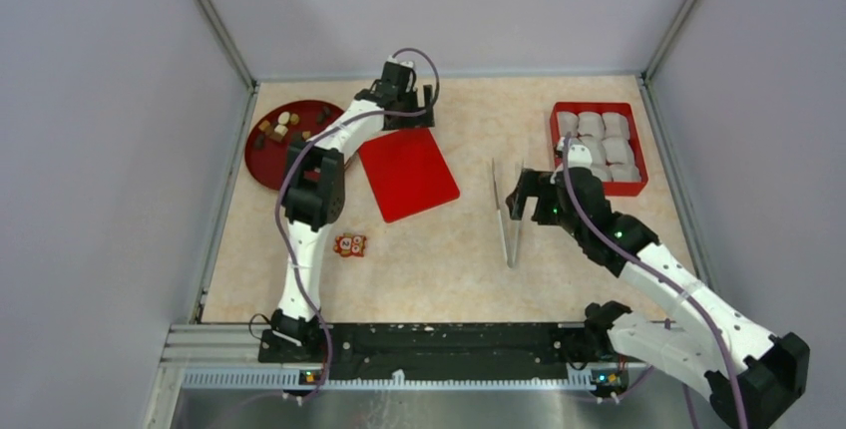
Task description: Pack the chocolate
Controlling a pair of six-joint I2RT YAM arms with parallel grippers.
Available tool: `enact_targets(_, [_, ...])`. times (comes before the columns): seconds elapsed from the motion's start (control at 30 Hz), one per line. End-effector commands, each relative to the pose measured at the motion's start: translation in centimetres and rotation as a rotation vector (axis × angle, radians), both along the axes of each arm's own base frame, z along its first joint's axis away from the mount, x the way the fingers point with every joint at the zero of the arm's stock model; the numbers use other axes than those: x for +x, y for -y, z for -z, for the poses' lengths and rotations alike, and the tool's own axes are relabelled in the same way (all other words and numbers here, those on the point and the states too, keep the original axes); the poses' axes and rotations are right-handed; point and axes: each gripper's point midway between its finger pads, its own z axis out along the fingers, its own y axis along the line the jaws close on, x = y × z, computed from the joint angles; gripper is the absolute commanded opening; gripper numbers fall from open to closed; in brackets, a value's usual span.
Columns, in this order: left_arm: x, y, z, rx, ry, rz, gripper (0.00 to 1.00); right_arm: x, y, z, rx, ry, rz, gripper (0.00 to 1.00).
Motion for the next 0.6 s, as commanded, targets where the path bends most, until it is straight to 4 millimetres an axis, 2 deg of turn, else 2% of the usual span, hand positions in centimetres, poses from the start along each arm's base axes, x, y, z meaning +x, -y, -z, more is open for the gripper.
enact_targets(0.0, [3.6, 0.2, -2.3, -0.066, 0.095, -0.002, 0.99, -0.8, 1.0, -0.4, 0.02, 0.014, 0.032, 0.96])
enact_targets(0.13, [5.1, -0.2, -0.7, -0.102, 0.082, -0.028, 0.99, -1.1, 1.7, -0.3, 0.008, 0.008, 0.059, 0.96])
enact_targets(0.23, [6.4, -0.5, 0.4, -0.1, 0.072, -0.047, 0.99, -1.0, 1.5, -0.3, 0.015, 0.009, 0.053, 0.96])
enact_targets(0.3, [6.5, -0.2, 1.3, -0.095, 0.044, -0.037, 0.99, -0.9, 1.3, -0.2, 0.028, 0.01, 0.055, 0.96])
enact_targets(0.4, [5.6, -0.1, 2.9, -0.083, -0.013, -0.005, 0.99, -0.7, 0.7, 0.2, 0.046, 0.0, 0.046, 0.96])
enact_targets(0.57, [2.4, -0.3, 5.1, -0.068, -0.094, 0.047, 0.99, -0.2, -0.1, 0.2, 0.064, 0.002, 0.027, 0.96])
